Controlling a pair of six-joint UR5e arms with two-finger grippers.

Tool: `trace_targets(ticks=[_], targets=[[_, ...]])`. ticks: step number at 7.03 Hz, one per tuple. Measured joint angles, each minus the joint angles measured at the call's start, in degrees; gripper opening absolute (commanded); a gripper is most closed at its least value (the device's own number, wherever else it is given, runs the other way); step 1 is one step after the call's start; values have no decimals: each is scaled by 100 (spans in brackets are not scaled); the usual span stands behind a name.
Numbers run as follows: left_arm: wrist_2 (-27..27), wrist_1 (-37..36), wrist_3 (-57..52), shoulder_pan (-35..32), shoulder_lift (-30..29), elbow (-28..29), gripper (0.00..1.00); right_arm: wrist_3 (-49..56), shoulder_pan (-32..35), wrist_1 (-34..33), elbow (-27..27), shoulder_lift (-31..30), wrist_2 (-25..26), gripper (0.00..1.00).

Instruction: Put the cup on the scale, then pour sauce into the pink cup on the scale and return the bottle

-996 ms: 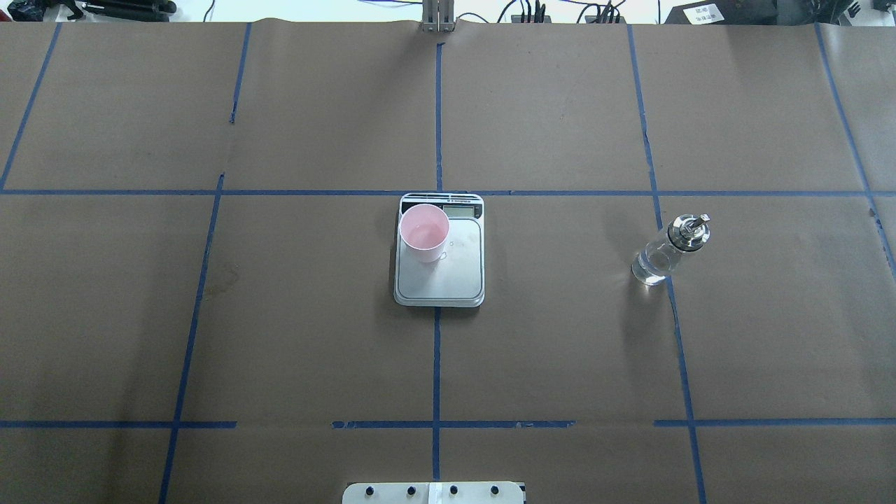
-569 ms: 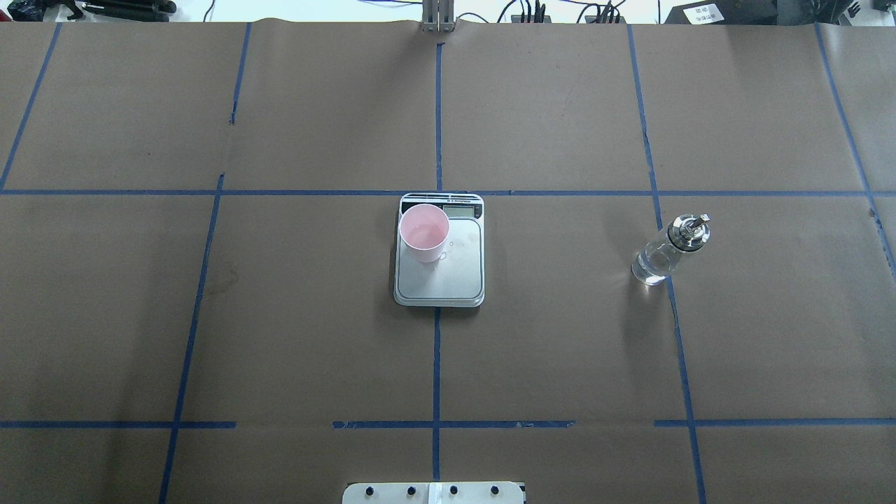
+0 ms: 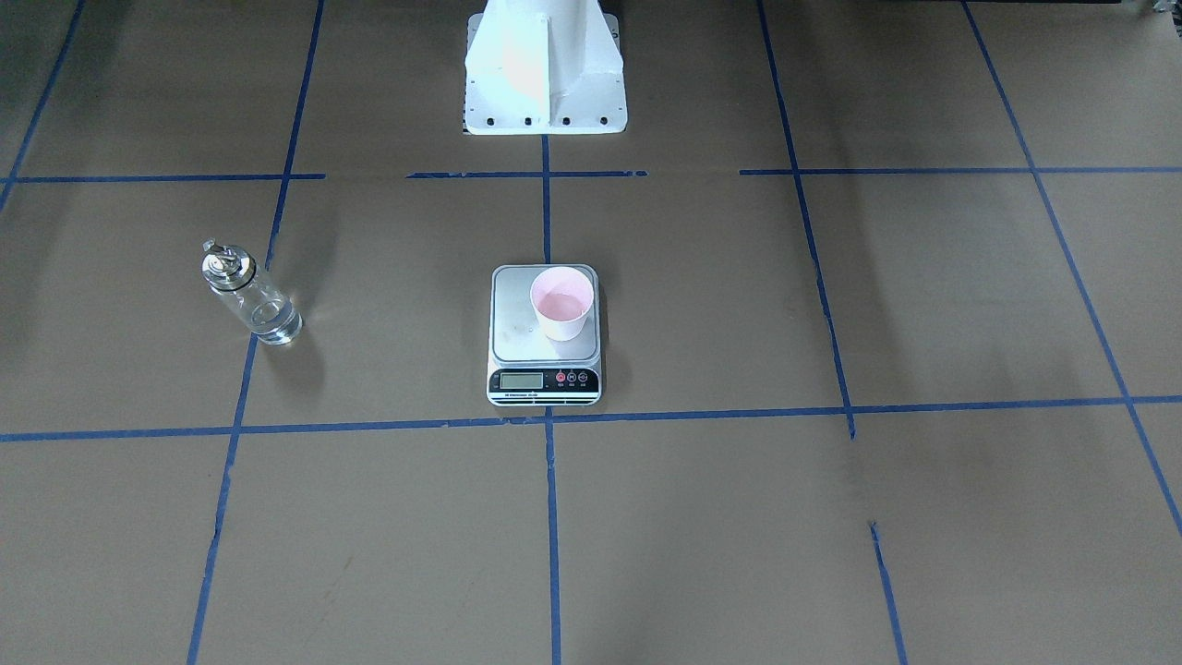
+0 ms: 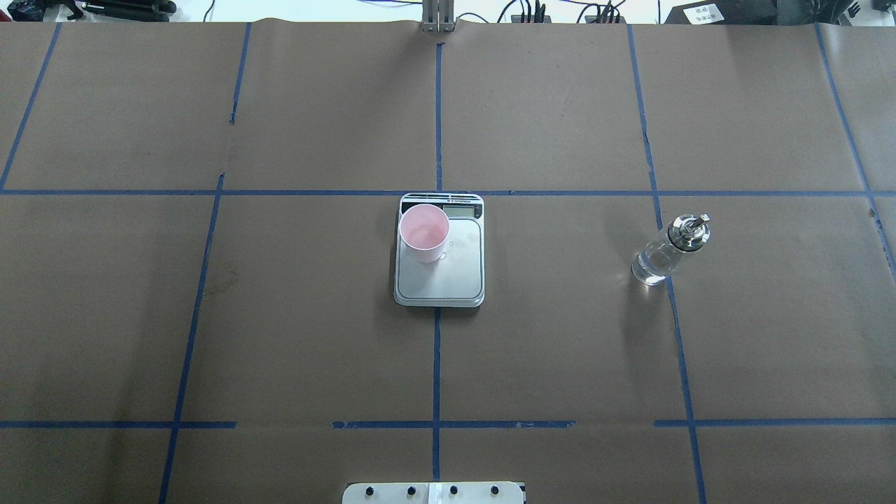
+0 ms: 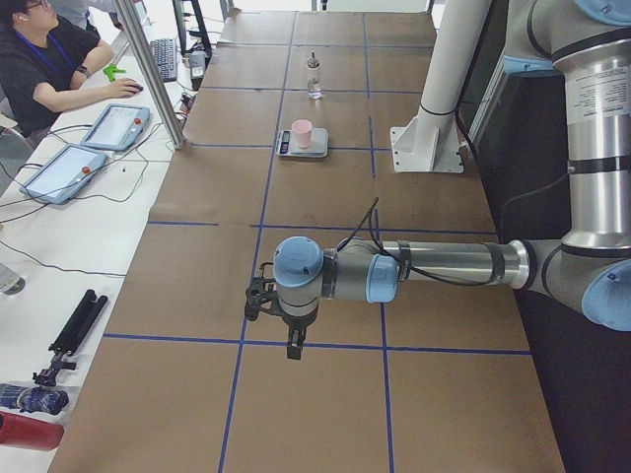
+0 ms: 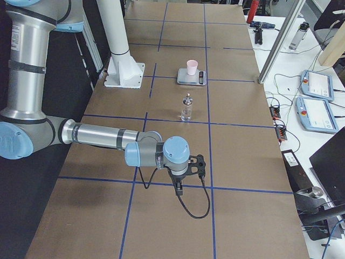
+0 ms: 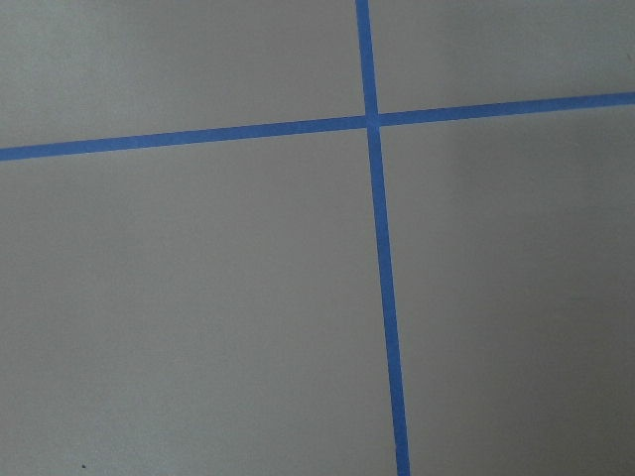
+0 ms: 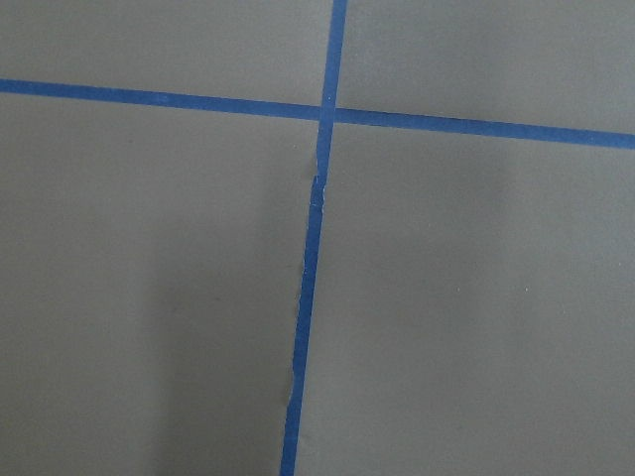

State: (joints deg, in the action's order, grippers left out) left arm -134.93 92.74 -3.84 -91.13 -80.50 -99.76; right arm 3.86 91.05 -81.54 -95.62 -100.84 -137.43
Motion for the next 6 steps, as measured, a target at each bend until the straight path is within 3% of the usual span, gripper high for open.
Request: trace_targets(ticks=[6], targets=[[10, -19, -3, -2, 32, 41, 100, 10, -5, 34, 0, -180, 29, 100]])
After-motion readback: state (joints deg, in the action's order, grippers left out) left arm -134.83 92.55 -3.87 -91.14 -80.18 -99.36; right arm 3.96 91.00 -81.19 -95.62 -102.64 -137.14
